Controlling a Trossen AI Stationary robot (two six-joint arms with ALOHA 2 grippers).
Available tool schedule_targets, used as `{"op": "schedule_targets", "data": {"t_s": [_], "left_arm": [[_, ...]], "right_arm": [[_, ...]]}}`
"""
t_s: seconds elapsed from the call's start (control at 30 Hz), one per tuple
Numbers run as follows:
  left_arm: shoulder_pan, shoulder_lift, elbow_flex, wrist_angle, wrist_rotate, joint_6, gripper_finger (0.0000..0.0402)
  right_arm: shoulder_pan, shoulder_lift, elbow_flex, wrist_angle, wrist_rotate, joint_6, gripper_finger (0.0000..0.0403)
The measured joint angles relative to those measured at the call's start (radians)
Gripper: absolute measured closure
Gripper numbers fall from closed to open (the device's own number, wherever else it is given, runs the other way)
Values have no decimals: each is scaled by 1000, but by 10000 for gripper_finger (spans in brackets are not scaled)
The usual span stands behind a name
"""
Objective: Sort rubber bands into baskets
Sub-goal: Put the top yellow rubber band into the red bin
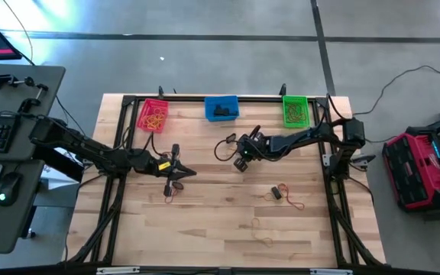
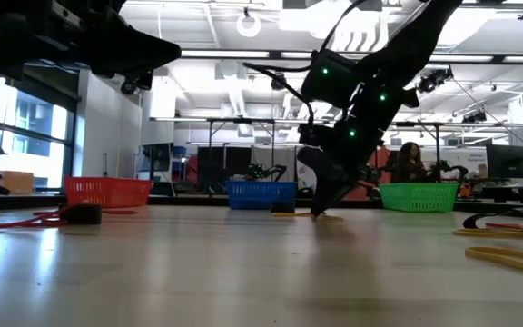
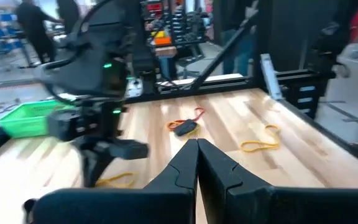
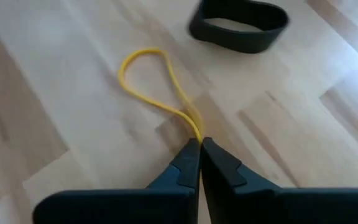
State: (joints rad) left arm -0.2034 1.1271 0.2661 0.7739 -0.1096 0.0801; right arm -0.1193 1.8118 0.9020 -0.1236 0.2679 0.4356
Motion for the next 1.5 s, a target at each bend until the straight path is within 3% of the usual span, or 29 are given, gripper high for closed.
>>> {"op": "schedule_targets", "data": {"t_s": [0.17,0.33,0.57,0.9,1.3,1.5], "left_arm": [[0,0,0,-39,-90,0,401],[0,0,0,-95,-111,1,389],[-10,18,52,-172,-84,-50,326],[-31,148,157,-208,-82,-26,248],[-33,183,208,-199,-84,-24,233],[-33,183,208,-197,-28,-26,233]], "right_arm": [[49,-12,0,45,16,-20,401],[115,-43,0,107,76,-39,402],[199,-66,0,262,118,-117,403],[256,-66,0,394,147,-157,403],[299,-66,0,499,150,-276,403],[304,-66,0,542,158,-319,403]]}}
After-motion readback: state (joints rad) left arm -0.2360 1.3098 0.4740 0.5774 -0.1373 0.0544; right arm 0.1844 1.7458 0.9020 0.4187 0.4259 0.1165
